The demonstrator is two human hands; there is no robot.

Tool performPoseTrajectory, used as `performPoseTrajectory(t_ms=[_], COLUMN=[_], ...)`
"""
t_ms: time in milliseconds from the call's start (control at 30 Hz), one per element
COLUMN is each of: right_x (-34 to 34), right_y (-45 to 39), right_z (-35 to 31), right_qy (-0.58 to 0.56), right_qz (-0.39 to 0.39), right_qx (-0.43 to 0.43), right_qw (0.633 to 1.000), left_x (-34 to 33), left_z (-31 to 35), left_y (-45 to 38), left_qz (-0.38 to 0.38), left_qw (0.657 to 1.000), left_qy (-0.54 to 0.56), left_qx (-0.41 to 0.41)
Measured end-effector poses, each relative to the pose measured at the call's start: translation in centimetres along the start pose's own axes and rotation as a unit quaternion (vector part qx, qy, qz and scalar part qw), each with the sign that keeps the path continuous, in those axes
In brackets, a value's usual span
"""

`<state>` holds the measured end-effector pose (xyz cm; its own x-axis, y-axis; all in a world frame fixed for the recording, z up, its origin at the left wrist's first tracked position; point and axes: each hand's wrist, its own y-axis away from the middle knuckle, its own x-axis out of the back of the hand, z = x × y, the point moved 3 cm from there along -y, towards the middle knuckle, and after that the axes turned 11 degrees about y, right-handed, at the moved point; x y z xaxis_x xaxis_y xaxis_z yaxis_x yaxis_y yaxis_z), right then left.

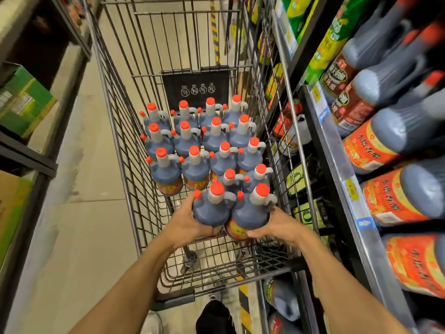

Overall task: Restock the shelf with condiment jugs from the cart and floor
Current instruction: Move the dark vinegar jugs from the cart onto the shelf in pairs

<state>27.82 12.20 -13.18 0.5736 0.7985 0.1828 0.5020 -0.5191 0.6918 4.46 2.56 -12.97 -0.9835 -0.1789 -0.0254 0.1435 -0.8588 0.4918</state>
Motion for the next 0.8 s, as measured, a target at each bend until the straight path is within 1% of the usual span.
performPoseTrajectory(t_ms=[167,267,333,400,533,667,800], right_x=[0.5,1.0,1.5,1.7,1.5,1.3,1.1], right_y=[4.7,9.0,12.3,15.6,22.4,29.3,34.7], right_z=[-3.5,-7.2,-10.3,-13.7,-20.6,-26.4,-30.1], right_qy=[-0.071,-0.094,-0.101,-0.113,-0.116,-0.119,-0.148], right_qz=[0.048,0.08,0.108,0.135,0.189,0.233,0.277], right_qx=[0.072,0.112,0.144,0.184,0.252,0.316,0.356], right_qw=[0.994,0.986,0.978,0.967,0.942,0.912,0.88], left_x=[0.0,0.1,0.3,0.3,0.3,0.1,-0.6], left_z=[6.2,11.0,14.1,17.5,24.7,32.2,38.3], left_y=[2.9,6.0,8.0,9.8,14.4,19.1,22.8], left_qz=[-0.032,-0.047,-0.043,-0.037,-0.028,-0.056,-0.102], left_qw=[0.996,0.992,0.99,0.987,0.977,0.963,0.946], left_qy=[0.048,0.063,0.057,0.063,0.114,0.121,0.127], left_qx=[-0.064,-0.1,-0.12,-0.144,-0.181,-0.235,-0.281])
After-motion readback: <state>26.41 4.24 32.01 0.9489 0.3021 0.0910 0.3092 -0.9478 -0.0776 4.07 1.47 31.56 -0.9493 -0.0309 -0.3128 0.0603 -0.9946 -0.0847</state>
